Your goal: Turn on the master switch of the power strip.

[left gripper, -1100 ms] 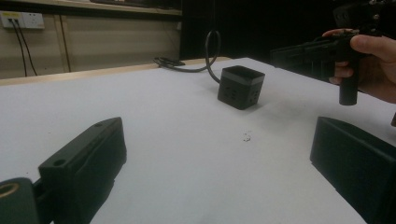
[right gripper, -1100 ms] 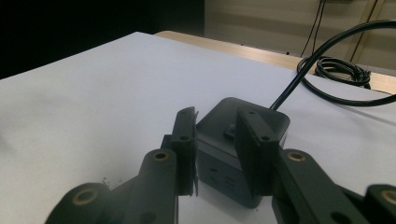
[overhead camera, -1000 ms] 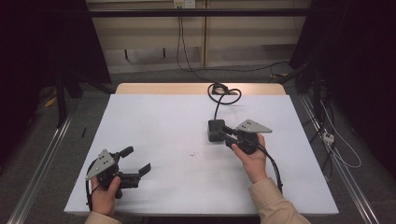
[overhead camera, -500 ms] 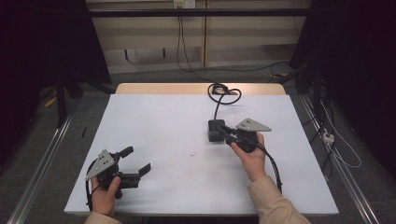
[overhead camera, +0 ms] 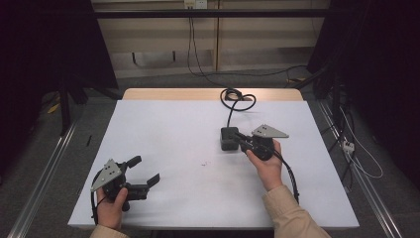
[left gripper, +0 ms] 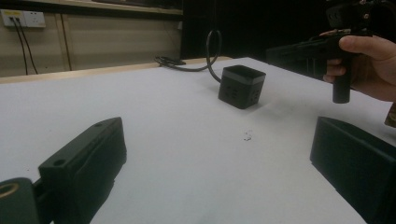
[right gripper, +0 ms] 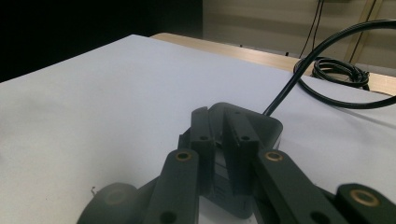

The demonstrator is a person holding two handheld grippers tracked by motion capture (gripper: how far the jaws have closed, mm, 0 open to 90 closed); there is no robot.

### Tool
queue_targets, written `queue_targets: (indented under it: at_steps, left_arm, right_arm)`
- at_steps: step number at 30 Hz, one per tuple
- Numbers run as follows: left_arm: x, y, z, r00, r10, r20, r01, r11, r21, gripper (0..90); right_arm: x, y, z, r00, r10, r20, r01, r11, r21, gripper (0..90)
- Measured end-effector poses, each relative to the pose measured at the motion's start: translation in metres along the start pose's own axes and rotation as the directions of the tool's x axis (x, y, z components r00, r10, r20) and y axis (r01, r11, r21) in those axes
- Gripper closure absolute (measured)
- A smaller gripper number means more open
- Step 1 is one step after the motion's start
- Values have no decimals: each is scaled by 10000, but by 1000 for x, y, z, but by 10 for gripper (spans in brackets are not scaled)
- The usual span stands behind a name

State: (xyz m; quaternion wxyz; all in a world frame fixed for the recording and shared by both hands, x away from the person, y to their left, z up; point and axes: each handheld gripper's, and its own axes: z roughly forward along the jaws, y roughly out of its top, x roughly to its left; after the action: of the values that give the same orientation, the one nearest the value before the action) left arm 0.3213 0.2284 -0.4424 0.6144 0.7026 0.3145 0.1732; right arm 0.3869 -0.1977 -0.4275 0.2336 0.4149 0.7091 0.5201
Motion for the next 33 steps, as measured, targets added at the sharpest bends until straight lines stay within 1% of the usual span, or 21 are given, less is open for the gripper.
queue_targets:
  at_steps: [6,12,22,33]
  left_arm:
    - [0,0,-1,10000,-16,-20,16,10000,-13,32]
    - [1,0,-1,10000,-28,-42,28,10000,-39,32]
    - [0,0,0,10000,-40,-25,39,10000,-47,32]
    - [0,-1,0,10000,-67,-17,67,10000,-40,32]
  right_arm:
    - [-3,0,0,10000,72,43,-72,10000,8,845]
    - [-4,0,2,9999,117,-20,-117,9999,-10,857]
    - [-5,-1,4,10000,20,-11,-19,9999,103,879]
    - [-6,-2,7,9998,169,-62,-169,9998,125,900]
